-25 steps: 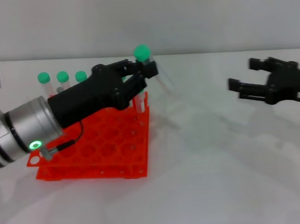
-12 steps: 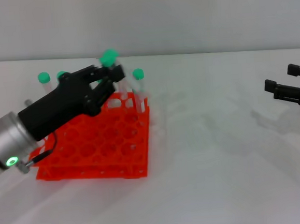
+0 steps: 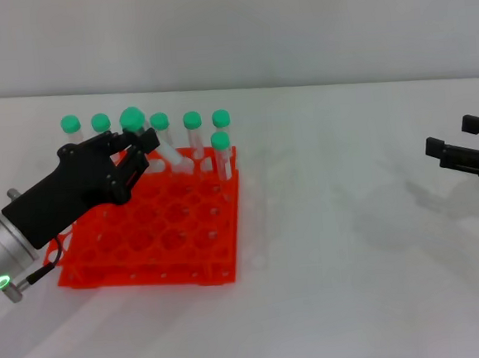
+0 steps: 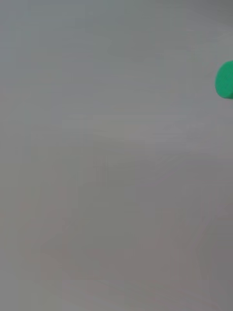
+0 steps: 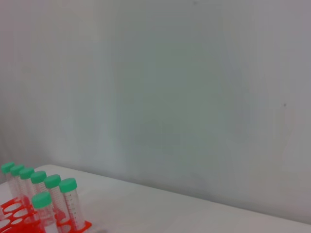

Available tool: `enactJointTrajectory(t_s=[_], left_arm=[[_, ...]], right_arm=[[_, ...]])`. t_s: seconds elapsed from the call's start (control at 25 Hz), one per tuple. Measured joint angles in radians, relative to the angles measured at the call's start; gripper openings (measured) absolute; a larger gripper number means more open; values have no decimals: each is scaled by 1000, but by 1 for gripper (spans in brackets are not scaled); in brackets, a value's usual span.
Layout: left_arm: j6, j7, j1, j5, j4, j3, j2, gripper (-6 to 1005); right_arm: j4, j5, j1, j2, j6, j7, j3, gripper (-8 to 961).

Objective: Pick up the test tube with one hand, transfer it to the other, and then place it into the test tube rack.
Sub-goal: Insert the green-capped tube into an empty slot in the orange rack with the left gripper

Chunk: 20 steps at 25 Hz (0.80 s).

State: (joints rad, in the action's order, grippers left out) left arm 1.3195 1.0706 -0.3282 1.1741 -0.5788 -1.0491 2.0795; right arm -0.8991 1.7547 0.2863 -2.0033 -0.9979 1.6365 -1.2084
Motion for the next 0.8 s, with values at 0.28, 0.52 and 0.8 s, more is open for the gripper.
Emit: enactJointTrajectory(t_s=[0.28,0.52,0.8], left_arm=[[-67,-31,-7,-1,10,-4,1,223],[-103,-31,-17,-2,11,-4,0,224],[-158,-33,-46,0,28,-6,-1,226]], right_arm=[[18,0,16,-1,1,-2,-3,864],[22,3,24,-3,12,-3,-7,862],[22,7,29,-3,31,-3,-10,860]])
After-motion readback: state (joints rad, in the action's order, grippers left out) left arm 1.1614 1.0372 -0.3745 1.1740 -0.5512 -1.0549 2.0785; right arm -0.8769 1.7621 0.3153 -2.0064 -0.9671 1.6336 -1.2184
